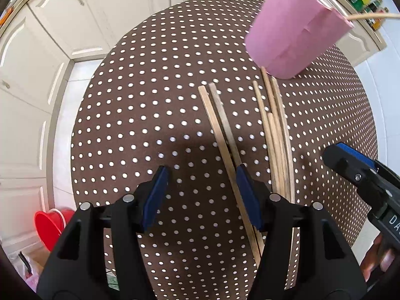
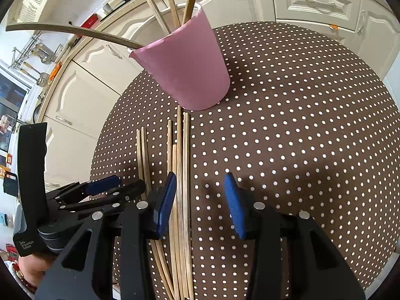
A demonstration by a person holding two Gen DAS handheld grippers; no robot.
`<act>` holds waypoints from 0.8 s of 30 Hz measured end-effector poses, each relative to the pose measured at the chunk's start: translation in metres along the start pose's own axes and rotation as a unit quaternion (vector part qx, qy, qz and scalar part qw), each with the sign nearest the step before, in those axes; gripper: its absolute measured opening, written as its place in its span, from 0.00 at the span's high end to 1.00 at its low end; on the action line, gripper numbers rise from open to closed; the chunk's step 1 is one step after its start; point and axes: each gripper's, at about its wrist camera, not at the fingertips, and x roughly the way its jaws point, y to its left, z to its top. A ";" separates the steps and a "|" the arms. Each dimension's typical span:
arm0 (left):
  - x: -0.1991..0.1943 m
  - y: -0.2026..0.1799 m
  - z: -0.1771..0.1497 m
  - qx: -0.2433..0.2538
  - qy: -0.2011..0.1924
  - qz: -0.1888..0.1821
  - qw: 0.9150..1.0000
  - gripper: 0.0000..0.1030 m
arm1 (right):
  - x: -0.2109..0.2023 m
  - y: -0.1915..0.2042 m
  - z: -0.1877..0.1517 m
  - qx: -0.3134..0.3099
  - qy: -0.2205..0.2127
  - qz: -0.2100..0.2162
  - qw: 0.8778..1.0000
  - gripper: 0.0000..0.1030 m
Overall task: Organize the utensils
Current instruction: 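Move both open tools down to the stick pile beside the cup, then close the left tool on a stick while the right tool grasps another stick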
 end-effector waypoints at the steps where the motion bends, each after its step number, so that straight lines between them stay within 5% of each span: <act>1: 0.001 0.008 0.001 -0.002 0.000 -0.001 1.000 0.42 | 0.002 0.001 0.001 0.000 0.002 0.002 1.000 0.63; 7: 0.005 0.005 0.008 0.003 0.001 0.020 1.000 0.44 | 0.011 0.008 0.006 -0.016 0.015 0.006 1.000 0.63; 15: 0.004 0.009 0.016 0.002 -0.001 0.034 0.999 0.71 | 0.031 0.016 0.018 -0.038 0.050 -0.004 0.998 0.64; 20: 0.005 0.013 0.016 -0.001 -0.002 0.026 1.000 0.75 | 0.047 0.021 0.025 -0.055 0.070 -0.018 0.996 0.79; 24: 0.006 0.019 0.013 0.001 -0.003 0.020 1.000 0.78 | 0.054 0.034 0.031 -0.080 0.074 -0.031 0.994 0.80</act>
